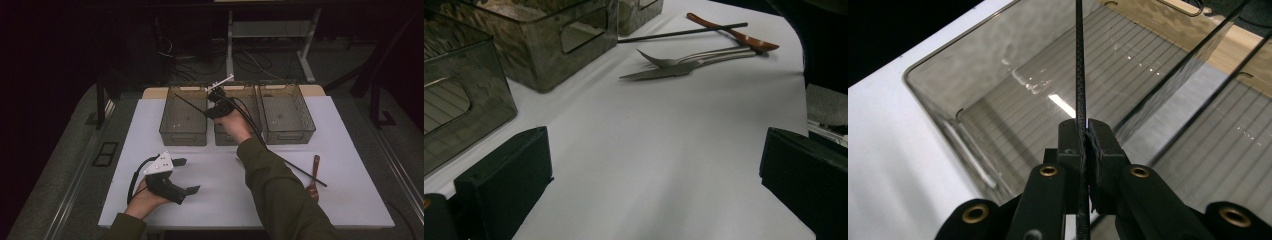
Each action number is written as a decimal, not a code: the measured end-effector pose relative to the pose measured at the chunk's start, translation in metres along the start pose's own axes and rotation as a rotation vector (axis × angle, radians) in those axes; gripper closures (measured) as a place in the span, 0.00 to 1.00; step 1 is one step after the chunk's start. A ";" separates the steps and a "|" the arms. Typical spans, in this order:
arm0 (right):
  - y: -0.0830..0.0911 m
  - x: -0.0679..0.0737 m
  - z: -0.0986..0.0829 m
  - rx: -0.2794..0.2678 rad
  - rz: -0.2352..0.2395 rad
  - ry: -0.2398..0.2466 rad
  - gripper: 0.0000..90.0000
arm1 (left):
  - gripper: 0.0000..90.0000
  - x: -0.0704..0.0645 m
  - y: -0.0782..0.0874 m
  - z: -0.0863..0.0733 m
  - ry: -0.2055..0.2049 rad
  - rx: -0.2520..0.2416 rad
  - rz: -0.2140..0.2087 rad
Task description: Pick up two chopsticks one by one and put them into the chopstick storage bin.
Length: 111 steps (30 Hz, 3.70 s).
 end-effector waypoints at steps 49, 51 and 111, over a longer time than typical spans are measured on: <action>0.063 0.001 -0.023 -0.079 0.106 0.104 0.46 | 0.00 0.003 -0.002 -0.002 0.014 0.006 0.013; 0.069 -0.002 -0.028 -0.085 0.110 0.105 0.46 | 0.00 0.003 -0.002 -0.002 0.014 0.011 0.013; 0.187 -0.130 -0.203 -0.172 0.121 0.017 0.60 | 0.00 0.006 0.004 -0.006 0.028 0.020 0.035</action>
Point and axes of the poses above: each handheld gripper's, and its own axes: y roughly backward along the jaws, z roughly out of its top, x roughly to its left, the point moved 6 cm from there along -y, roughly forward along the jaws, and after that the axes turned 14 degrees about -y, right-handed, at the moved point
